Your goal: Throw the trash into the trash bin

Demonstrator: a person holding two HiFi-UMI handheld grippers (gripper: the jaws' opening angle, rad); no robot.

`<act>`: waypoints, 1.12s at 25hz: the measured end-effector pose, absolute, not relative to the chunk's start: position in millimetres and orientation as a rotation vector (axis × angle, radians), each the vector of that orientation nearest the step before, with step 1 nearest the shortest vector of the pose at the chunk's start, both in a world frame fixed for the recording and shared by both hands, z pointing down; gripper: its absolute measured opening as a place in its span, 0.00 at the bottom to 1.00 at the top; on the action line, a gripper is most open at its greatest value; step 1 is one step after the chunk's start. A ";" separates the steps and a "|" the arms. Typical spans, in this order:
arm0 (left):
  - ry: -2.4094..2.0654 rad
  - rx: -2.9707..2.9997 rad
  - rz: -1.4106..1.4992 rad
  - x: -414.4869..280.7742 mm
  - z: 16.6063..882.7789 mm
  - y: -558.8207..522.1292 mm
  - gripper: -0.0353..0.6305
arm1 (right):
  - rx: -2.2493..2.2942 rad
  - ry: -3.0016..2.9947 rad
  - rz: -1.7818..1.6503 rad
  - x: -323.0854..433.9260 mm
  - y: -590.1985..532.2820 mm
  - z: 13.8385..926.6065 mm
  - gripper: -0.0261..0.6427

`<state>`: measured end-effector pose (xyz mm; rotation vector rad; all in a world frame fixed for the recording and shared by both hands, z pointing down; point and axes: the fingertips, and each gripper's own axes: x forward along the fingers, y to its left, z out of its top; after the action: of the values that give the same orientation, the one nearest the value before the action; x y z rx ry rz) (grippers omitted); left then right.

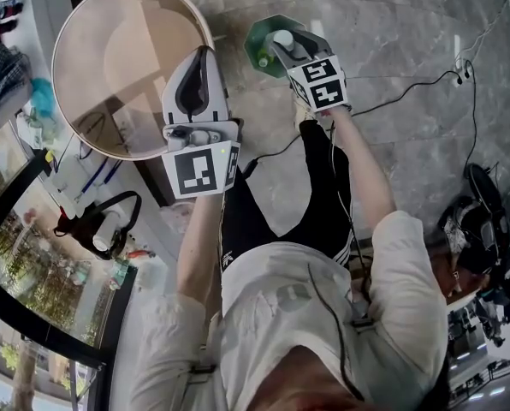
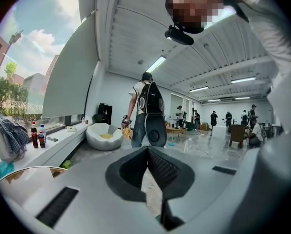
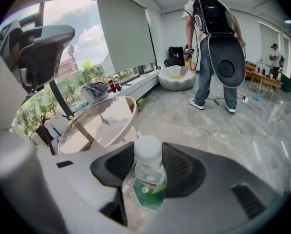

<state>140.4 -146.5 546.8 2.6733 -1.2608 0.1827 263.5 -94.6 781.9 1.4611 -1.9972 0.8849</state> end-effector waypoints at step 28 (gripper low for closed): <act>-1.312 2.819 -0.281 94.7 326.6 -150.0 0.07 | 1.809 -2.419 0.385 190.9 -135.9 404.0 0.31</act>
<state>94.7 -150.0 326.6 2.8186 -1.3123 -0.2812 190.9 -135.9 404.0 1.8087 -2.4186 0.3851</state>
